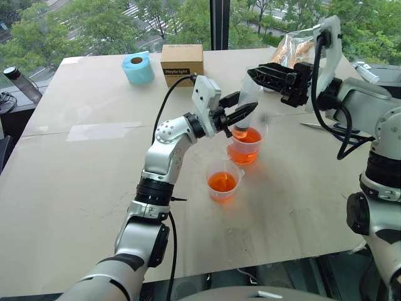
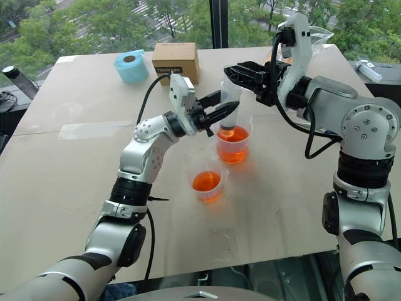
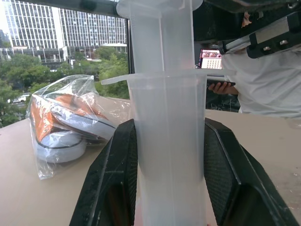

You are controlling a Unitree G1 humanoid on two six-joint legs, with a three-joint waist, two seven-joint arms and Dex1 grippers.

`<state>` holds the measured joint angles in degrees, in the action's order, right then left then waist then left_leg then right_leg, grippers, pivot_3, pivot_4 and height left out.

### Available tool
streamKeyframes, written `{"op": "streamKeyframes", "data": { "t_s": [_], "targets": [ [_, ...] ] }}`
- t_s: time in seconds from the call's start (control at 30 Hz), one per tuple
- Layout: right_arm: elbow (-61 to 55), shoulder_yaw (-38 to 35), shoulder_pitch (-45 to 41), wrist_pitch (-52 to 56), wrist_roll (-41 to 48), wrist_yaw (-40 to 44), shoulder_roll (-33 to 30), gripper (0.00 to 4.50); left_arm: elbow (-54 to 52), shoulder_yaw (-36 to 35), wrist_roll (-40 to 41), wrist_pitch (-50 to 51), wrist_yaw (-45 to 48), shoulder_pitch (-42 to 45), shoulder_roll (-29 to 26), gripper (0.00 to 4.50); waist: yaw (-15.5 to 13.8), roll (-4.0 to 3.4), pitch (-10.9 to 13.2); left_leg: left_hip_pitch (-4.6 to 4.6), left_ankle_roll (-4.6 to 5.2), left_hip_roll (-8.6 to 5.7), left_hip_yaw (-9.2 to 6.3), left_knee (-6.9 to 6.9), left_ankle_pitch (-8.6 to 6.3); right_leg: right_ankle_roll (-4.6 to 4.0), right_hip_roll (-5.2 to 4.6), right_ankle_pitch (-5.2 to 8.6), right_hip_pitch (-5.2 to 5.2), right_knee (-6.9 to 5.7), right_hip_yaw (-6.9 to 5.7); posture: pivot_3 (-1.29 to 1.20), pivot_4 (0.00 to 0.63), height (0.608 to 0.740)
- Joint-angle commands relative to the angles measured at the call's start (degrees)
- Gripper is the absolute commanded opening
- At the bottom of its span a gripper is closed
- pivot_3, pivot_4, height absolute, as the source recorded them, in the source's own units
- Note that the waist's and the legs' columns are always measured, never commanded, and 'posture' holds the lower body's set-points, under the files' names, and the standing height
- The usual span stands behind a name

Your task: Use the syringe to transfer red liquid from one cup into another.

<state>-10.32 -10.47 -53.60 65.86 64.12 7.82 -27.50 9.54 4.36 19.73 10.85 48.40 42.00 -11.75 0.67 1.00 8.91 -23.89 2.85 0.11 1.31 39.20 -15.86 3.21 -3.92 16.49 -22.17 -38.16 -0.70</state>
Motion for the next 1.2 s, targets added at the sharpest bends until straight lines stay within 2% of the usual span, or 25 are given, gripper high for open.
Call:
{"op": "streamKeyframes", "data": {
  "t_s": [0.03,0.17,0.2,0.33,0.53,0.8,0.93,1.2],
  "targets": [
    [-2.1,-7.0,-4.0,-6.2,-0.6,-1.2,-1.3,1.34,0.3,3.6,-1.4,0.1,3.0,-1.4,-0.2,1.45,0.0,0.00,0.0,0.00,0.00,0.00,0.00,0.00,0.00,0.00,0.00,0.00,0.00,0.00,0.00,0.00,0.150,0.740],
    [-2.9,-6.3,-2.9,-5.8,-0.3,1.5,-2.5,1.34,0.8,3.2,-1.4,-0.4,2.7,-0.7,0.2,1.45,0.0,0.00,0.0,0.00,0.00,0.00,0.00,-0.01,0.00,0.00,0.01,0.00,0.00,0.02,0.00,0.00,0.150,0.740],
    [-3.1,-6.4,-2.6,-5.5,0.3,2.5,-2.8,2.41,0.9,3.0,-1.2,-0.5,2.5,-0.4,0.4,1.45,-0.1,0.00,0.0,0.00,0.00,0.00,0.00,-0.01,0.00,0.00,0.01,0.00,0.00,0.03,0.00,0.00,0.150,0.740],
    [-4.2,-7.3,-1.6,-6.4,1.0,3.5,-3.7,4.10,1.4,1.8,-0.5,-0.7,2.4,1.2,0.5,1.45,-0.3,-0.01,0.0,-0.03,0.01,-0.03,0.00,-0.01,-0.01,0.00,0.18,0.00,0.01,0.08,-0.03,0.00,0.150,0.740],
    [-2.8,-11.7,-0.4,-9.5,2.4,6.5,-5.3,4.10,0.8,0.0,1.3,0.5,2.7,4.1,-0.2,1.45,-0.1,-0.01,0.0,-0.03,0.01,0.01,-0.01,-0.03,0.00,0.00,0.10,0.00,0.00,0.07,0.01,0.00,0.150,0.740],
    [-5.0,-13.1,11.8,-13.3,-0.3,13.8,-8.8,4.10,-3.0,-3.5,7.2,7.0,3.9,9.1,-1.7,1.45,-0.2,-0.01,0.0,-0.05,0.01,0.01,-0.01,-0.03,-0.01,0.00,-0.01,0.00,0.02,0.11,0.02,0.00,0.150,0.740],
    [-6.5,-11.1,19.9,-17.7,-5.9,19.7,-11.3,4.10,-5.4,-5.4,11.8,11.5,5.4,10.7,-3.1,1.45,-0.2,-0.01,0.0,-0.07,0.01,0.01,-0.03,-0.05,-0.01,0.00,0.02,0.00,0.03,0.16,0.01,0.00,0.150,0.740],
    [-7.9,-7.3,25.5,-22.7,-13.1,22.2,-10.3,4.10,-5.3,-6.4,14.3,13.0,6.5,11.3,-3.4,1.45,0.0,-0.02,0.0,0.04,0.00,0.02,-0.01,-0.03,0.00,0.00,0.24,0.00,0.03,0.07,0.07,0.00,0.150,0.740]
  ]
}}
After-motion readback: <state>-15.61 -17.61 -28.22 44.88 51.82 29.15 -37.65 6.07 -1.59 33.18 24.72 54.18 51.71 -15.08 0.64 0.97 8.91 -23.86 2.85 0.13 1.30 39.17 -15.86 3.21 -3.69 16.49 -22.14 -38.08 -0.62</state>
